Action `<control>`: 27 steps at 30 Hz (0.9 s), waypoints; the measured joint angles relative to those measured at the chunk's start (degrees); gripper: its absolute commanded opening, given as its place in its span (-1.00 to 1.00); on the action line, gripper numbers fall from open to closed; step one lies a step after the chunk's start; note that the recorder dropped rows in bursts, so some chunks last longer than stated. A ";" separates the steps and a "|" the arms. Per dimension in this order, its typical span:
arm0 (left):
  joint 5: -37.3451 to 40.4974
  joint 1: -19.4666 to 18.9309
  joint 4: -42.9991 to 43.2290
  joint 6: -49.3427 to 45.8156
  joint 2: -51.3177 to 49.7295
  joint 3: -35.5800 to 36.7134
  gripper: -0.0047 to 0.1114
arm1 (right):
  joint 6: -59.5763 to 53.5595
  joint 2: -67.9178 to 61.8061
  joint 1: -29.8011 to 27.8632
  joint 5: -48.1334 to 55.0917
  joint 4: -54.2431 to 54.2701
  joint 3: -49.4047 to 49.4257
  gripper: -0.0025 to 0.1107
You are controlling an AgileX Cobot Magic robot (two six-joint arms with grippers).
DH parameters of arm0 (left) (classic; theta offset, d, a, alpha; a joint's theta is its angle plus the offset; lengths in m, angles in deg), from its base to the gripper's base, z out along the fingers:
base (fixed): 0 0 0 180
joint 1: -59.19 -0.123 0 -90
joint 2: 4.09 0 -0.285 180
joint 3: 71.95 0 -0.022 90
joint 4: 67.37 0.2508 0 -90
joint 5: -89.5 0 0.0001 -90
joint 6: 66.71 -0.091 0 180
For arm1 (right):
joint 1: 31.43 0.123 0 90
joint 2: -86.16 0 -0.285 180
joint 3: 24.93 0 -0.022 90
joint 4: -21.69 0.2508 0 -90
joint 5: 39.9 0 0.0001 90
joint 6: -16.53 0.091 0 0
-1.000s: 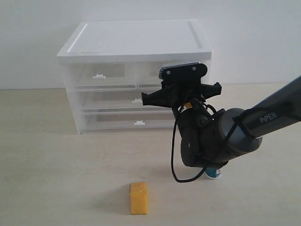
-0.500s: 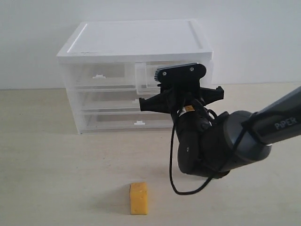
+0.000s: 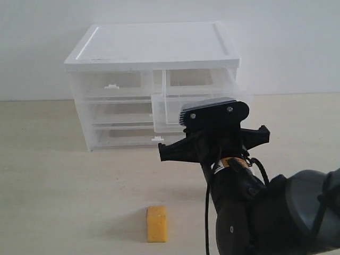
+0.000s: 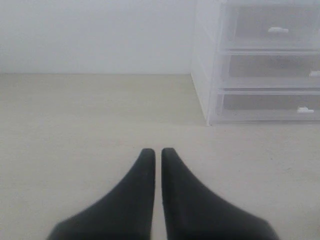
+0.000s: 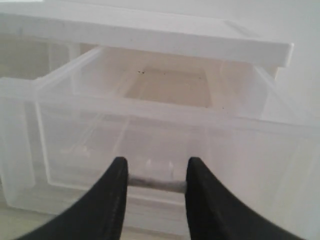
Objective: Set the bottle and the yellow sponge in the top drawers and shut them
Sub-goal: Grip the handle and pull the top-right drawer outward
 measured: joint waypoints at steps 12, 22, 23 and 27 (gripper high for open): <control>0.00 0.00 0.00 0.00 0.00 0.00 -0.84 | 3.83 0.11 1.93 1.86 1.48 3.60 0.42; 0.00 0.00 0.00 0.00 0.00 0.00 -0.84 | 1.54 5.62 2.02 14.55 4.22 3.81 0.21; 0.00 0.00 0.00 0.00 0.00 0.00 -0.84 | 0.12 6.84 2.02 16.82 5.62 3.81 0.21; 0.00 0.00 0.00 0.00 0.00 0.00 -0.84 | -8.37 11.35 2.02 25.69 12.00 3.81 0.21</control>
